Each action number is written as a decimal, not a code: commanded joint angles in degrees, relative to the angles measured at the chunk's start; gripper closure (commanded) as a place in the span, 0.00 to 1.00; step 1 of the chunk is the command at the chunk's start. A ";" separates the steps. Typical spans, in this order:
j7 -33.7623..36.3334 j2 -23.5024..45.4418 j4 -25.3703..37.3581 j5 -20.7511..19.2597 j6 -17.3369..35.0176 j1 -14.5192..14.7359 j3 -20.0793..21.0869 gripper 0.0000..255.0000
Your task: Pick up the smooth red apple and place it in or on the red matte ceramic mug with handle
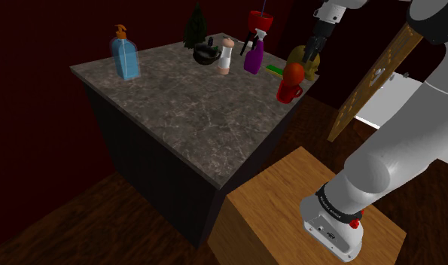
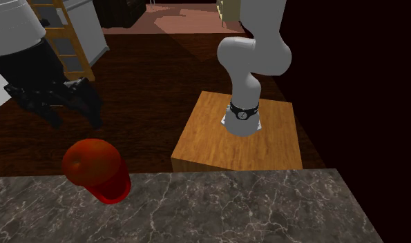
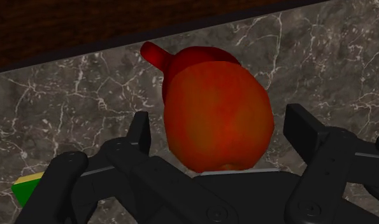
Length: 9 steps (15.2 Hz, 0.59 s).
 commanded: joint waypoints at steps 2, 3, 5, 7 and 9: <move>-0.05 0.40 4.29 0.11 -3.94 -0.20 -0.13 0.00; -0.12 0.75 6.62 0.23 -5.96 -0.33 -0.20 0.00; -0.20 1.09 8.54 0.35 -7.57 -0.46 -0.27 0.00; -0.19 1.09 8.54 0.35 -7.57 -0.46 -0.27 0.00; -0.20 1.09 8.54 0.35 -7.57 -0.46 -0.27 0.00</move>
